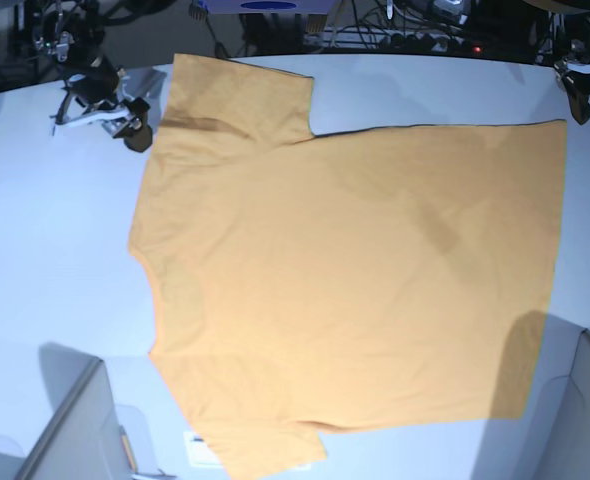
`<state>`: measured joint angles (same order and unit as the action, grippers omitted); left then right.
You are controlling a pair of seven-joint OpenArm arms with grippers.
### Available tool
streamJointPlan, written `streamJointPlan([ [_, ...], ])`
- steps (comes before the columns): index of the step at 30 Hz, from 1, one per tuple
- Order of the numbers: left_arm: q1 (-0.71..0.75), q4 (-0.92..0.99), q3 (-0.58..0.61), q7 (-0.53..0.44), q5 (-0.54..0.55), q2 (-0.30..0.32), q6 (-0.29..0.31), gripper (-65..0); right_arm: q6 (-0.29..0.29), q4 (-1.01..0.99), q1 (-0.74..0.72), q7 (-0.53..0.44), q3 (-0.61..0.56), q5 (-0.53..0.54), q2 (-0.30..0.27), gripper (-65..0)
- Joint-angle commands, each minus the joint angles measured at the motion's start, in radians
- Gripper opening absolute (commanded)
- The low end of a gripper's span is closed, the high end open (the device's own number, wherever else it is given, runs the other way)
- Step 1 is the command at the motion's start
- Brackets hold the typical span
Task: Fold the T-shirt properly
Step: 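Move the right gripper to the sleeve corner of the orange shirt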
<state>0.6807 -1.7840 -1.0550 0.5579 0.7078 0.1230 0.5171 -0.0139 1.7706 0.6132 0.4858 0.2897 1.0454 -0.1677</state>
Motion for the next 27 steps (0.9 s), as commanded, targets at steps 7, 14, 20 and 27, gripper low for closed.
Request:
streamJointPlan([
  [7, 0.012, 0.045, -0.028, -0.026, 0.014, 0.013, 0.008, -19.4, 0.015, -0.004, -0.006, 0.084, 0.003, 0.011, -0.003, -26.3],
  [14, 0.010, 0.074, -0.028, -0.026, 0.016, 0.017, 0.008, -19.4, 0.016, -0.033, -0.017, 0.123, -0.063, 0.003, 0.030, -26.4],
  [20, -0.031, 0.115, -0.028, -0.025, 0.017, 0.013, 0.008, -19.4, 0.016, -0.033, -0.017, 0.115, -0.131, -0.004, 0.007, -26.9],
  [27, -0.069, 0.200, -0.024, -0.023, 0.017, 0.019, 0.008, -19.4, 0.016, -0.033, -0.019, 0.121, -0.134, -0.004, 0.003, -56.4],
])
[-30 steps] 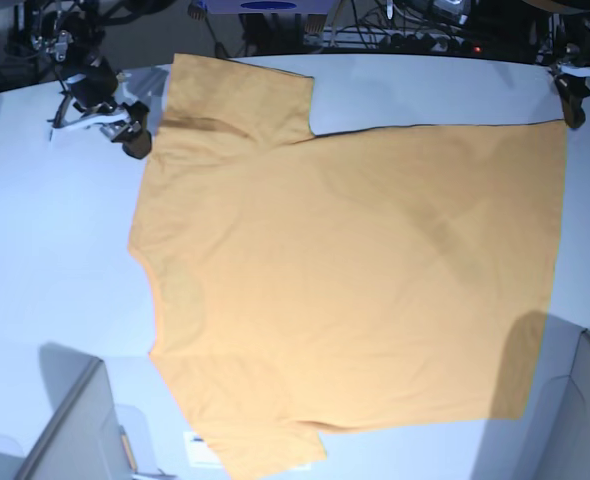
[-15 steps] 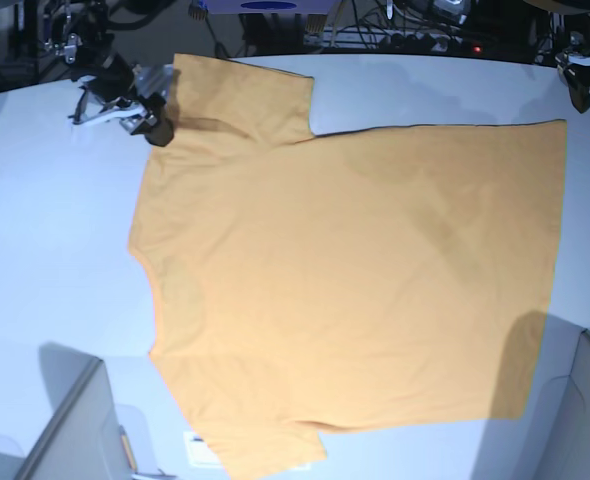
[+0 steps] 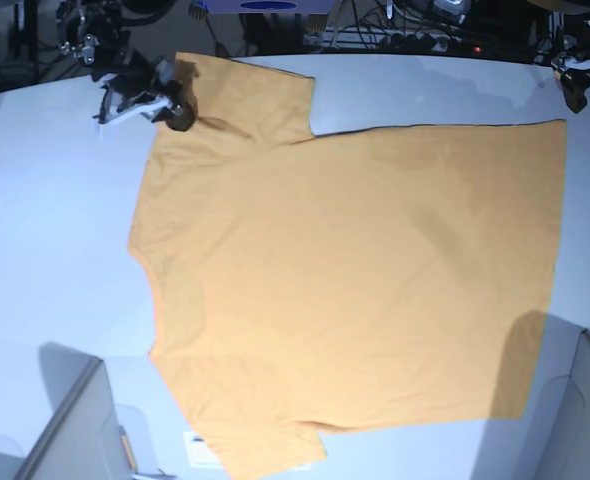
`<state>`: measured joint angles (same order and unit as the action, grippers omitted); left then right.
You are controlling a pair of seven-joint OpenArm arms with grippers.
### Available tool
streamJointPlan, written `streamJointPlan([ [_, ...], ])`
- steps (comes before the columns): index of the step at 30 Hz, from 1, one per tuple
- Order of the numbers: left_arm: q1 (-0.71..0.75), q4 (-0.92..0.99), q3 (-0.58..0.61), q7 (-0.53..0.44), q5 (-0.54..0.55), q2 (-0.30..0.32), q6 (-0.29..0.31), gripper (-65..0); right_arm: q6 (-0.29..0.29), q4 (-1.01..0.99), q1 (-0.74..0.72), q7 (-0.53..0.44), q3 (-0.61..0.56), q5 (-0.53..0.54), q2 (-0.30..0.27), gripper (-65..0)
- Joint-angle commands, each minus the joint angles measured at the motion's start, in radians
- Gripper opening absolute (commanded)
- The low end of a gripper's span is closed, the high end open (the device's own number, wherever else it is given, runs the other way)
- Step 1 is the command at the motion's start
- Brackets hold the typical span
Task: Fold the T-shirt properly
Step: 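Move the right gripper to the sleeve corner of the orange shirt, then move the left gripper to the shoulder corner and grasp it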
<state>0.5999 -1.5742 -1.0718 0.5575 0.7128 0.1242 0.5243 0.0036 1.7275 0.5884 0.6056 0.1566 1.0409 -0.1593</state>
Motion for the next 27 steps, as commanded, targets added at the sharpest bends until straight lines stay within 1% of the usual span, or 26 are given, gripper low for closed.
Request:
streamJointPlan([
  [1, 0.001, -0.001, -0.009, -0.021, 0.012, 0.018, 0.001, -19.4, -0.001, 0.010, 0.006, 0.001, -0.002, 0.000, -0.006, -65.0],
  [6, -0.018, 0.067, -0.002, -0.021, 0.012, 0.019, 0.001, -19.4, -0.001, 0.010, -0.005, 0.003, 0.001, 0.000, -0.006, -65.0],
  [10, -0.067, 0.114, 0.000, -0.018, 0.014, 0.018, 0.001, -19.4, -0.001, 0.010, -0.006, 0.003, -0.002, 0.000, -0.006, -65.0],
  [11, -0.077, 0.130, 0.000, -0.004, 0.014, 0.019, 0.001, -19.4, -0.001, 0.010, -0.006, 0.003, -0.002, 0.000, -0.006, -65.0],
  [15, -0.151, 0.176, -0.008, 0.120, 0.011, 0.021, 0.001, -19.4, -0.003, 0.010, -0.006, 0.003, -0.004, 0.000, -0.006, -65.0],
  [16, -0.163, 0.177, -0.005, 0.128, 0.008, 0.021, 0.001, -19.4, -0.003, 0.010, -0.006, 0.003, -0.004, 0.000, -0.006, -65.0],
  [22, -0.196, 0.182, 0.003, 0.129, 0.008, 0.016, -0.003, -19.4, -0.003, 0.012, -0.006, 0.003, -0.004, 0.002, -0.006, -65.0],
  [27, -0.217, 0.242, 0.066, 0.129, 0.012, 0.019, -0.003, -19.4, -0.003, 0.012, -0.006, 0.003, -0.004, 0.003, -0.006, -65.0],
])
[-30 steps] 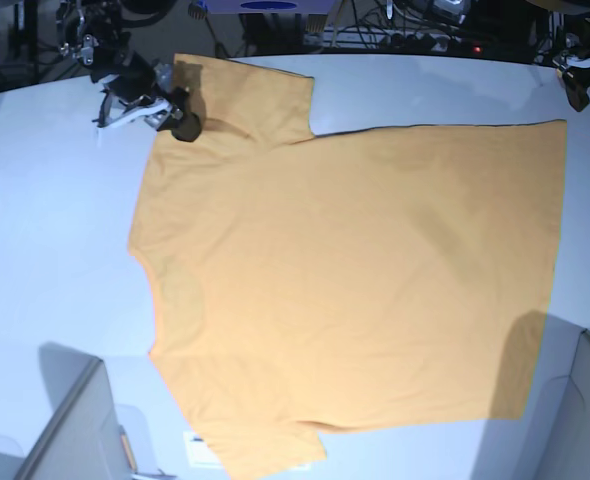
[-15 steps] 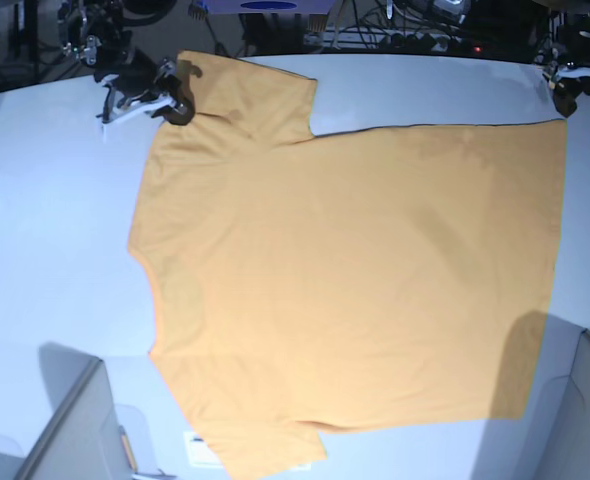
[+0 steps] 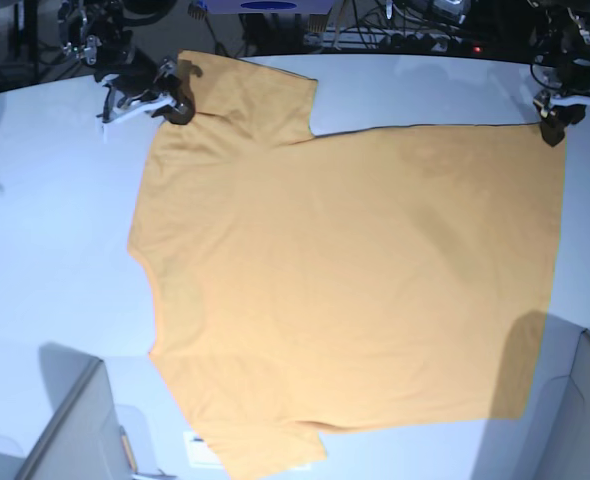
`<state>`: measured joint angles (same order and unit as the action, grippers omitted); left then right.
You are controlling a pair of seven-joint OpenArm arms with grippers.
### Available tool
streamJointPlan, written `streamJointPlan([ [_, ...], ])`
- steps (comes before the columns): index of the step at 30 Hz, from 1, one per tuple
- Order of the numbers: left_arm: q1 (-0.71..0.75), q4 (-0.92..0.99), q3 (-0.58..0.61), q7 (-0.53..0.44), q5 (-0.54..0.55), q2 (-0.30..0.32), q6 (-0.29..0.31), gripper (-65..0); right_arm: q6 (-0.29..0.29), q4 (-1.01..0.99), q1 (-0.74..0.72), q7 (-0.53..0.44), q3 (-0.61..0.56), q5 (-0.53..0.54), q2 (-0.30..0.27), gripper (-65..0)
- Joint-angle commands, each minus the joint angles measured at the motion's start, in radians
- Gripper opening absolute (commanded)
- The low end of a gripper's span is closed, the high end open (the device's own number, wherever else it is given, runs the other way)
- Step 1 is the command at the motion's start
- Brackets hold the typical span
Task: Fold the T-shirt properly
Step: 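Move the left gripper to the shoulder corner and grasp it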
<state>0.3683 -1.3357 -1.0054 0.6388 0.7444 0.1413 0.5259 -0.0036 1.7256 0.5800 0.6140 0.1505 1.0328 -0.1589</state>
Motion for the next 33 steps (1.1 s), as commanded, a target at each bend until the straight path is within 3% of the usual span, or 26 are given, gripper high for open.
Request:
streamJointPlan([
  [1, 0.002, 0.011, 0.009, 0.048, -0.019, 0.002, -0.003, -19.4, 0.004, 0.014, 0.002, -0.006, 0.002, 0.011, -0.006, -65.0],
  [13, -0.044, 0.052, 0.020, 0.048, -0.018, -0.004, -0.002, -19.9, 0.004, 0.014, 0.002, -0.006, 0.002, 0.011, -0.006, -65.0],
  [15, -0.053, 0.052, 0.020, 0.048, -0.018, -0.004, -0.002, -26.3, 0.004, 0.014, 0.002, -0.006, 0.002, 0.011, -0.005, -65.0],
  [21, -0.053, 0.045, 0.020, 0.048, -0.018, -0.002, -0.002, -62.7, 0.004, 0.012, 0.002, -0.006, 0.004, 0.011, -0.005, -65.0],
  [22, -0.051, 0.043, 0.020, 0.048, -0.018, -0.002, -0.002, -65.0, 0.004, 0.012, 0.002, -0.006, 0.004, 0.011, -0.005, -65.0],
  [33, 0.004, -0.012, 0.020, 0.048, -0.023, 0.002, 0.000, -65.0, 0.004, 0.034, 0.031, -0.012, 0.010, 0.011, -0.005, -65.0],
])
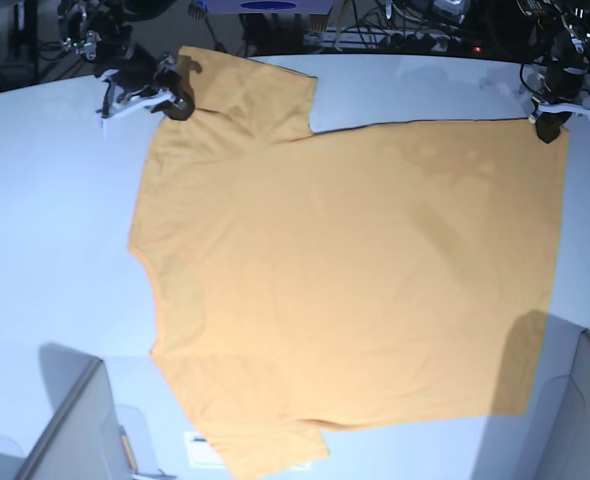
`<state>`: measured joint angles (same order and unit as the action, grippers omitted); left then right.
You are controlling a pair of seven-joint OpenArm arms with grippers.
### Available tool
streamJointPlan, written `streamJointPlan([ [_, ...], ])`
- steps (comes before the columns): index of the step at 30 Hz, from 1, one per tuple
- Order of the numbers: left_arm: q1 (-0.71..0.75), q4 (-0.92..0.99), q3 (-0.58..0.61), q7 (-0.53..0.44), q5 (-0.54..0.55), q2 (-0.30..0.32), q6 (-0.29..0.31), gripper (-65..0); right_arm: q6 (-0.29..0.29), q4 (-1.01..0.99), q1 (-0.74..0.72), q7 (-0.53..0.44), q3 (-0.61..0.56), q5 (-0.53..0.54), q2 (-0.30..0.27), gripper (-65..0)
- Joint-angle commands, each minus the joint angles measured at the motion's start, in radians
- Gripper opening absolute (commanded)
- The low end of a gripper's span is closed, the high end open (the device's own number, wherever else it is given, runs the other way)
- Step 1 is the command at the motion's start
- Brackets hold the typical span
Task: Fold the T-shirt properly
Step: 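Move the left gripper to the shoulder corner and grasp it, then lift both grippers and drag the shirt's shoulder edge toward the arms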
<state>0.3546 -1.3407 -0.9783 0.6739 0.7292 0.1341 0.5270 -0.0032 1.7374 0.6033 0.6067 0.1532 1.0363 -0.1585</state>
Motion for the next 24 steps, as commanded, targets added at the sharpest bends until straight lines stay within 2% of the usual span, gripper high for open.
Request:
streamJointPlan([
  [1, 0.041, -0.043, -0.008, 0.013, -0.004, 0.006, -0.001, -65.0, 0.004, 0.025, 0.017, -0.005, 0.007, 0.011, -0.005, -65.0],
  [4, 0.080, -0.113, -0.008, 0.013, -0.006, 0.005, -0.001, -65.0, 0.004, 0.063, 0.037, -0.006, 0.007, 0.009, -0.005, -65.0],
  [13, 0.142, -0.150, -0.009, 0.013, -0.004, 0.003, -0.001, -65.0, 0.004, 0.184, 0.077, -0.006, 0.039, 0.012, 0.000, -65.0],
  [18, 0.131, -0.225, -0.008, 0.013, -0.003, -0.006, -0.006, -65.0, 0.004, 0.227, 0.073, -0.006, 0.050, 0.012, 0.000, -65.0],
  [24, 0.100, -0.302, -0.008, 0.014, -0.003, -0.012, -0.009, -65.0, 0.004, 0.244, 0.002, 0.000, 0.041, 0.014, 0.000, -65.0],
])
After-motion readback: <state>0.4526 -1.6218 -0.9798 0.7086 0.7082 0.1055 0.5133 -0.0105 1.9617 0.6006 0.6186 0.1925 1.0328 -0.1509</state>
